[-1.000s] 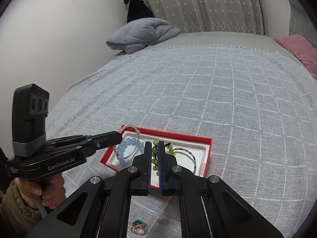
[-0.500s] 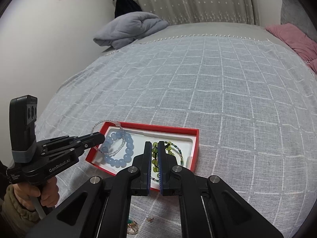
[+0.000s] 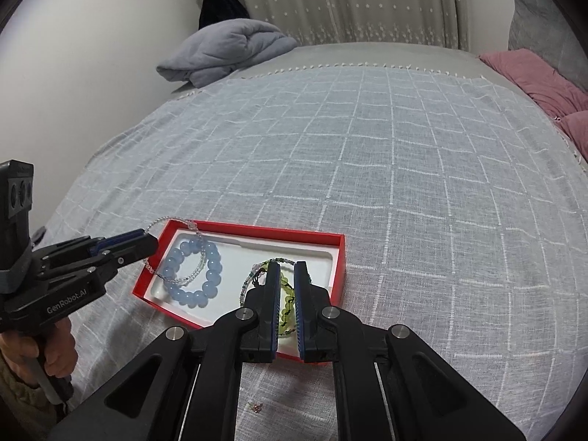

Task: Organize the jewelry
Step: 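Lower both bracelets into the red box and open both tools, then move both open tools back toward the rings beside the box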

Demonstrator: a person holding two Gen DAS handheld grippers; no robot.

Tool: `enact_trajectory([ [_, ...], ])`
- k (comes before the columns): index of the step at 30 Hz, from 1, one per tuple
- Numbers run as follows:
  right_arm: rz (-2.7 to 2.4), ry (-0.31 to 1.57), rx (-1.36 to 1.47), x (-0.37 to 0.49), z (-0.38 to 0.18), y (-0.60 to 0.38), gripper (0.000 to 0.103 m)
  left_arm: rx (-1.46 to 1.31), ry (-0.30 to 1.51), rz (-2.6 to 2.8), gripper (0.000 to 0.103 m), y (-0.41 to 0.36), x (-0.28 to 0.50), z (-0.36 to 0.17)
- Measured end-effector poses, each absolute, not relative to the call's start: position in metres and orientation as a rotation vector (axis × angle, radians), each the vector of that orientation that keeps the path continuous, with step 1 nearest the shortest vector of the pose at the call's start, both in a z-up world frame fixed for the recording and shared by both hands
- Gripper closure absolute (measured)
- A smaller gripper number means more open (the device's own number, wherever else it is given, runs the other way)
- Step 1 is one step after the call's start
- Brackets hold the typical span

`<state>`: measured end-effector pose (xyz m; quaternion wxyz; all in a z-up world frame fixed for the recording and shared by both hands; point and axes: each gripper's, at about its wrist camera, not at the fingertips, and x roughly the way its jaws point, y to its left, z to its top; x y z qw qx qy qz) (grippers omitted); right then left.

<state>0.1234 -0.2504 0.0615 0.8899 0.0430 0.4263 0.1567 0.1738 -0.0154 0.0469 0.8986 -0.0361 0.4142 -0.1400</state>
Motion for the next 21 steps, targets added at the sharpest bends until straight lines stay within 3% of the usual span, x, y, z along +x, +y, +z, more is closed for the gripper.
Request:
enact_trajectory([
  [14, 0.367, 0.867, 0.128, 0.097, 0.074, -0.251, 0.093, -0.190, 0.955, -0.437, 0.082, -0.021, 0.176, 0.032],
  [21, 0.404, 0.859, 0.140, 0.077, 0.081, -0.251, 0.089, -0.215, 0.842, -0.361, 0.074, 0.013, 0.163, 0.063],
])
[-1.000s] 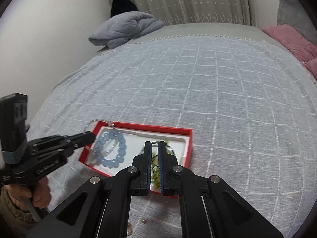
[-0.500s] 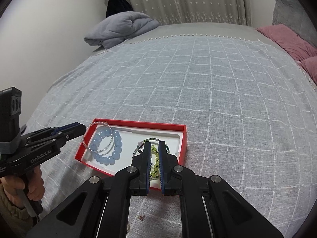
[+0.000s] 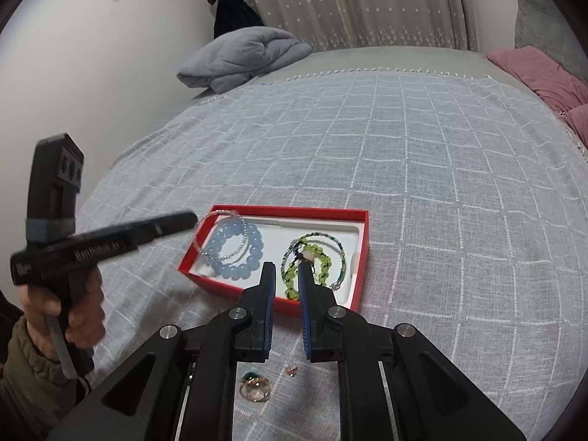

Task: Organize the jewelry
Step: 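Move both open tools back toward the rings beside the box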

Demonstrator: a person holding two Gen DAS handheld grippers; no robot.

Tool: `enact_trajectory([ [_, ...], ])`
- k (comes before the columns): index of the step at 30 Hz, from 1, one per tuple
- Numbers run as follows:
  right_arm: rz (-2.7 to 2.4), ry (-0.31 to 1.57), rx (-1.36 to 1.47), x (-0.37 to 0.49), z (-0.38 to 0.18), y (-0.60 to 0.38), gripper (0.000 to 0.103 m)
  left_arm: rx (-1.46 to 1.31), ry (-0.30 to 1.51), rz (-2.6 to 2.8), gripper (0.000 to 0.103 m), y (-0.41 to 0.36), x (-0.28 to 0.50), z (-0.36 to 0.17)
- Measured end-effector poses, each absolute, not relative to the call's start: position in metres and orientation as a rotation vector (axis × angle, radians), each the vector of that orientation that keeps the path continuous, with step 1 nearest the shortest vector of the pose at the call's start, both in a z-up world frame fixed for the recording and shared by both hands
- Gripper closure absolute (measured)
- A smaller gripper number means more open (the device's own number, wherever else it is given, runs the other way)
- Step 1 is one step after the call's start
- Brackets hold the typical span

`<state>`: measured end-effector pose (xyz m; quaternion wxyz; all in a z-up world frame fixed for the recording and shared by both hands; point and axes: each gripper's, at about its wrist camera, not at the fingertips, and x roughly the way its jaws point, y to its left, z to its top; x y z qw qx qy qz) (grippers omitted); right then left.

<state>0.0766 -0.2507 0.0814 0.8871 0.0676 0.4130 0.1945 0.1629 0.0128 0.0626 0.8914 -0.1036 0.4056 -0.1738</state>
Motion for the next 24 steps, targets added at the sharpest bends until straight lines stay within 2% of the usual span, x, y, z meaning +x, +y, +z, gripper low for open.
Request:
enact_trajectory([
  [8, 0.440, 0.878, 0.157, 0.061, 0.086, -0.250, 0.082, -0.223, 0.885, -0.311, 0.074, 0.015, 0.170, 0.039],
  [13, 0.453, 0.891, 0.140, 0.056, 0.081, -0.241, 0.082, -0.278, 0.898, -0.316, 0.074, 0.011, 0.190, 0.027],
  [20, 0.441, 0.890, 0.144, 0.057, 0.081, -0.243, 0.082, -0.157, 0.860, -0.287, 0.074, -0.009, 0.178, 0.030],
  [21, 0.440, 0.891, 0.144, 0.057, 0.081, -0.244, 0.082, -0.108, 0.847, -0.259, 0.076, -0.015, 0.175, 0.031],
  [23, 0.439, 0.892, 0.143, 0.057, 0.081, -0.242, 0.082, -0.021, 0.840, -0.234, 0.097, -0.025, 0.173, 0.030],
  [24, 0.440, 0.893, 0.143, 0.058, 0.080, -0.242, 0.082, 0.028, 0.837, -0.209, 0.099, -0.030, 0.171, 0.028],
])
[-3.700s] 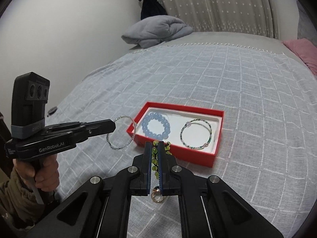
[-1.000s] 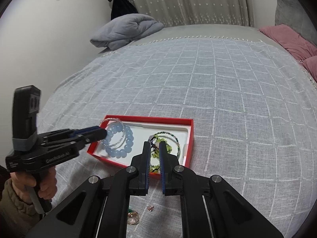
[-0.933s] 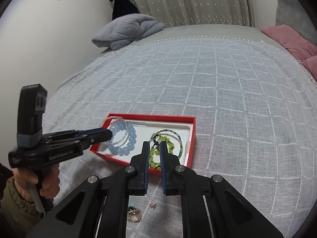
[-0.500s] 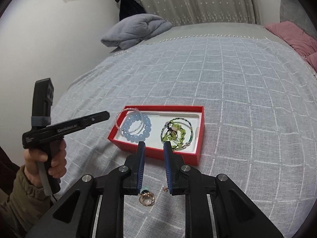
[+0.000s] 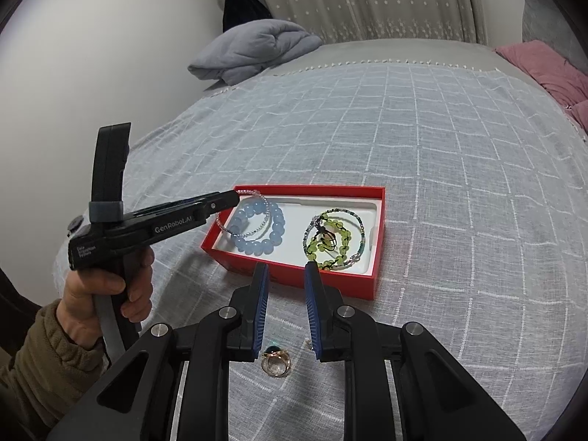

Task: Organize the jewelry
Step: 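Move both open tools back toward the rings beside the box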

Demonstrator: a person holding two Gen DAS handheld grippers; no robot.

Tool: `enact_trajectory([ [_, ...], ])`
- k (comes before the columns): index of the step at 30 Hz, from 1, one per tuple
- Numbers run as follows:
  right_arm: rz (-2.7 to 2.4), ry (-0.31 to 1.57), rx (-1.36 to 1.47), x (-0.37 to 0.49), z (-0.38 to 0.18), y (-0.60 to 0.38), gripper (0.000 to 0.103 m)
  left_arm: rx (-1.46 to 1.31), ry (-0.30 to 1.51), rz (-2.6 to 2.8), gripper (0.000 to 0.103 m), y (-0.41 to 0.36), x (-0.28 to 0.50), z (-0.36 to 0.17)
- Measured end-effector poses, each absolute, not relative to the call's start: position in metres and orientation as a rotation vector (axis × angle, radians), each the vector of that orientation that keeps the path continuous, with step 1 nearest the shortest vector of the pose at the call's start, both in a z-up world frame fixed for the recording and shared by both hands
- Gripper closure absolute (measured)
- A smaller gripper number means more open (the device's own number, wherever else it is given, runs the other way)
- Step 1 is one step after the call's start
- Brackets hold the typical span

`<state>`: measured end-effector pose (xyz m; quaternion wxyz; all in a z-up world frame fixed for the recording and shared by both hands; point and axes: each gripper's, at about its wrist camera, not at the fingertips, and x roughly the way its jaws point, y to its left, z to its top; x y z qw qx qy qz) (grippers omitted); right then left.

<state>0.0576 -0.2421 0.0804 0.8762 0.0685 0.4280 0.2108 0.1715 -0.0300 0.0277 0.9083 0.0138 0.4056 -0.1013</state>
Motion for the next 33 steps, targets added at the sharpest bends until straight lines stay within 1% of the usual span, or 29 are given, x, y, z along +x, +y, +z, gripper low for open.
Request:
enact_trajectory([
  [2, 0.441, 0.895, 0.142, 0.058, 0.081, -0.241, 0.082, 0.060, 0.835, -0.191, 0.100, -0.032, 0.172, 0.027],
  [7, 0.438, 0.894, 0.142, 0.059, 0.081, -0.242, 0.082, 0.076, 0.825, -0.188, 0.101, -0.033, 0.170, 0.032],
  [15, 0.437, 0.895, 0.141, 0.061, 0.080, -0.241, 0.082, 0.190, 0.780, -0.199, 0.101, -0.055, 0.152, 0.037],
  [17, 0.438, 0.894, 0.143, 0.061, 0.080, -0.241, 0.082, 0.166, 0.805, -0.261, 0.100, -0.059, 0.151, 0.035],
  [19, 0.437, 0.892, 0.144, 0.061, 0.080, -0.241, 0.082, 0.132, 0.873, -0.311, 0.100, -0.059, 0.155, 0.028],
  [23, 0.438, 0.893, 0.145, 0.060, 0.078, -0.242, 0.082, 0.071, 0.856, -0.298, 0.099, -0.043, 0.156, 0.039],
  [24, 0.440, 0.893, 0.147, 0.060, 0.079, -0.243, 0.082, 0.024, 0.847, -0.301, 0.097, -0.034, 0.155, 0.047],
  [25, 0.444, 0.892, 0.149, 0.060, 0.079, -0.244, 0.082, -0.007, 0.841, -0.301, 0.086, -0.029, 0.155, 0.052],
  [26, 0.448, 0.888, 0.150, 0.060, 0.080, -0.244, 0.082, -0.037, 0.835, -0.301, 0.072, -0.023, 0.153, 0.057],
  [28, 0.454, 0.882, 0.149, 0.058, 0.083, -0.245, 0.078, -0.067, 0.824, -0.270, 0.061, -0.012, 0.148, 0.061],
  [30, 0.457, 0.877, 0.150, 0.057, 0.084, -0.246, 0.064, -0.066, 0.839, -0.255, 0.061, -0.004, 0.137, 0.060],
  [33, 0.470, 0.879, 0.162, 0.056, 0.085, -0.247, 0.061, -0.032, 0.875, -0.244, 0.060, -0.005, 0.120, 0.051],
])
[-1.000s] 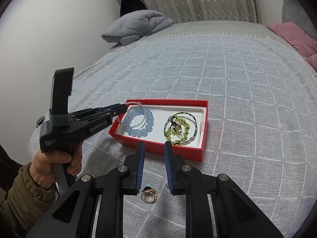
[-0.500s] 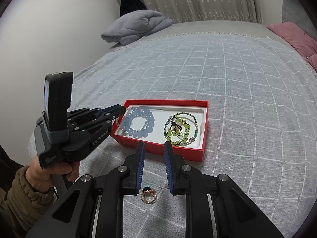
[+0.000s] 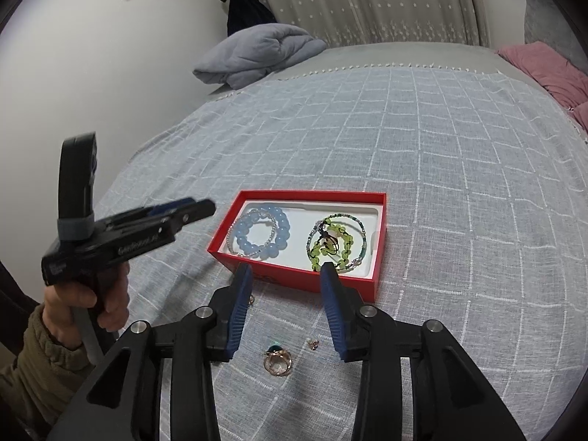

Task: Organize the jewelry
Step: 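Move both open tools back toward the rings beside the box, then grasp the black ornate ring with the left tool while the right tool grasps the gold green-stone ring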

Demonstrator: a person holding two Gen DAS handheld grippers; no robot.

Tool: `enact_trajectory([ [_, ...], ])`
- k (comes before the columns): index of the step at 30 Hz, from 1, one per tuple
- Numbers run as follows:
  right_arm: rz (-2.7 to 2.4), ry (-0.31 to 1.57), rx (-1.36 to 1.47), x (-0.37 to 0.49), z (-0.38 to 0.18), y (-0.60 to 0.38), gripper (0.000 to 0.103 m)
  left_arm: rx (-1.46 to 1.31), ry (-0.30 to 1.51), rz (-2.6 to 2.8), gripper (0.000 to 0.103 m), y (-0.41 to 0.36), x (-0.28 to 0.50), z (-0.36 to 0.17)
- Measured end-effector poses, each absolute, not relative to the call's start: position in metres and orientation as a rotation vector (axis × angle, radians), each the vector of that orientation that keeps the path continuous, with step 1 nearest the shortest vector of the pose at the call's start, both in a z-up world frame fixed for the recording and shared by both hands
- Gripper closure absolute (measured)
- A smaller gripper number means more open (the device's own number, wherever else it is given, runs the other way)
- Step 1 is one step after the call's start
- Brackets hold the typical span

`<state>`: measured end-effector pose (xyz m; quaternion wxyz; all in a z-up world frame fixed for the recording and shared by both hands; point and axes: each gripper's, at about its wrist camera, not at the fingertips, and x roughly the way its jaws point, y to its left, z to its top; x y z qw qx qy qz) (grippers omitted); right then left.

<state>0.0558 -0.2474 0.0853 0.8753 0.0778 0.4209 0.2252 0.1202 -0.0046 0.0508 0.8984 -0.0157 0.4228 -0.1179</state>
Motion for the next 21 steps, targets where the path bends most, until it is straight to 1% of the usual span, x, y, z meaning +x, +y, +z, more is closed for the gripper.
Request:
enact_trajectory([
  [6, 0.537, 0.974, 0.071, 0.051, 0.069, -0.229, 0.060, 0.025, 0.926, -0.339, 0.060, -0.022, 0.089, 0.039],
  [13, 0.539, 1.050, 0.056, 0.041, 0.052, -0.225, 0.060, 0.079, 1.049, -0.383, 0.060, -0.035, 0.069, 0.012],
  [15, 0.535, 1.065, 0.055, 0.040, 0.046, -0.225, 0.060, 0.115, 1.075, -0.393, 0.058, -0.042, 0.060, 0.005],
  [17, 0.531, 1.086, 0.046, 0.042, 0.039, -0.224, 0.060, 0.149, 1.089, -0.409, 0.054, -0.048, 0.051, -0.002],
  [21, 0.540, 1.111, 0.019, 0.043, 0.031, -0.218, 0.060, 0.206, 1.105, -0.423, 0.054, -0.057, 0.038, -0.012],
])
